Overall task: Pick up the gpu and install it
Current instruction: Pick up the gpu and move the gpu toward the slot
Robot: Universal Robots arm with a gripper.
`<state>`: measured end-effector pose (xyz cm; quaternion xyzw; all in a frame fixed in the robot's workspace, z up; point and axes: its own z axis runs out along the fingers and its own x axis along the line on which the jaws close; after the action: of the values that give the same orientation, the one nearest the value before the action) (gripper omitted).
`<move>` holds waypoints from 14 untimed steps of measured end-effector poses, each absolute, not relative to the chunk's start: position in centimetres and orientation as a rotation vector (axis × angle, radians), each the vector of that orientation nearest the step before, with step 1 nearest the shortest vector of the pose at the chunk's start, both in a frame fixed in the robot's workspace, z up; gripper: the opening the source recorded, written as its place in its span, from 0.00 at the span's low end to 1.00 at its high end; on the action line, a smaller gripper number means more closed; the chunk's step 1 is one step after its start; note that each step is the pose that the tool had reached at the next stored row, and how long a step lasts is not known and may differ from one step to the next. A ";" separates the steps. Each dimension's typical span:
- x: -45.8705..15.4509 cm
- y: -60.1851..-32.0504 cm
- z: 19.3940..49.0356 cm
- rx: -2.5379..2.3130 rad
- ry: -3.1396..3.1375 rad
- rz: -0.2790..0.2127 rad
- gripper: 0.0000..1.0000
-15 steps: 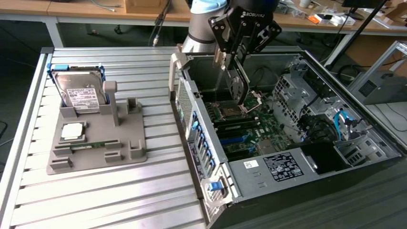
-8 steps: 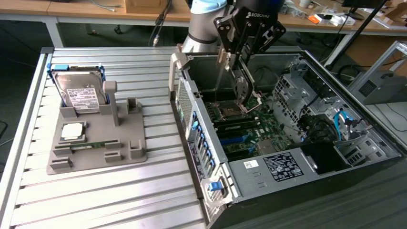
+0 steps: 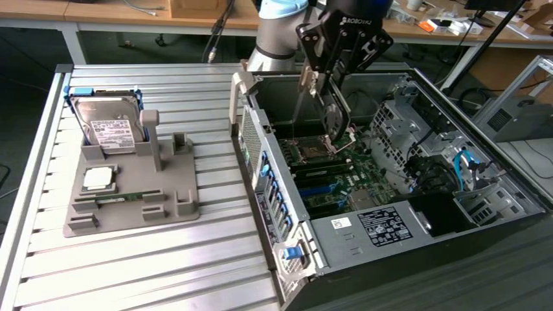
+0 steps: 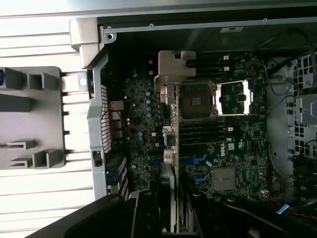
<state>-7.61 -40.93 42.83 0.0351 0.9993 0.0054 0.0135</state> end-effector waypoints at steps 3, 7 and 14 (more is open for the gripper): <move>-7.3 -40.9 42.8 0.109 3.113 0.015 0.27; -6.8 -41.0 42.7 0.109 3.112 0.009 0.27; -5.9 -41.0 42.3 0.109 3.112 0.002 0.27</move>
<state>-5.94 -40.99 42.34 0.0351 0.9993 0.0005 0.0137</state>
